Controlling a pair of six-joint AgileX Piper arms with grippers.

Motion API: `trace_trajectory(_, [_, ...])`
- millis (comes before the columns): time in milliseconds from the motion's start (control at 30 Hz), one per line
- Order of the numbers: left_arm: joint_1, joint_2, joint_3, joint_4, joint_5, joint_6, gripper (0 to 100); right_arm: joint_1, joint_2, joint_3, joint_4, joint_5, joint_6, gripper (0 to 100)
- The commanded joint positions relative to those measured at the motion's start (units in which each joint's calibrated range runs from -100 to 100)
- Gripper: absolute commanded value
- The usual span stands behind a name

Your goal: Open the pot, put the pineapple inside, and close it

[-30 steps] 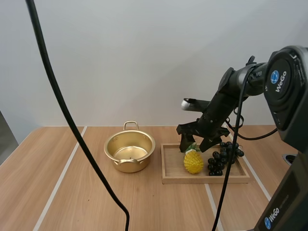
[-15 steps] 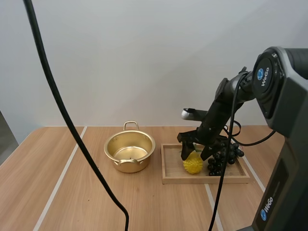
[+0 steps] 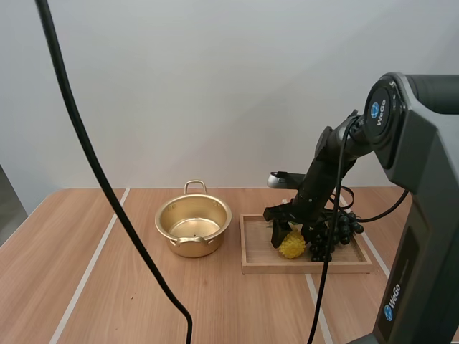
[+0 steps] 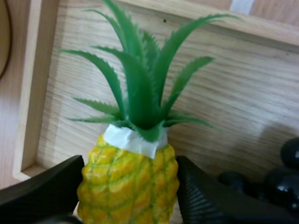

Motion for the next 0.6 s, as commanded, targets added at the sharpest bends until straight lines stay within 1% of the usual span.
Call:
trace_trajectory(0, [-0.06,0.0,-0.3,0.3,-3.0,0.1,0,0.2,0.4,0.1,0.0,-1.7,-0.9,0])
trace_trajectory(100, [-0.06,0.0,-0.3,0.3,-3.0,0.1,0,0.2,0.4,-0.1,0.0,-3.5,-0.8,0])
trace_trajectory(200, [-0.06,0.0,-0.3,0.4,-3.0,0.1,0,0.2,0.2,-2.3,-0.1,-2.5,-0.8,0])
trace_trajectory(400, [-0.06,0.0,-0.3,0.4,-3.0,0.1,0,0.2,-2.8,-12.8,2.6,3.4,-0.8,0])
trace_trajectory(567, [-0.06,-0.1,-0.3,1.3,-3.0,0.1,0,0.2,-8.1,-22.1,6.0,4.4,-0.8,0])
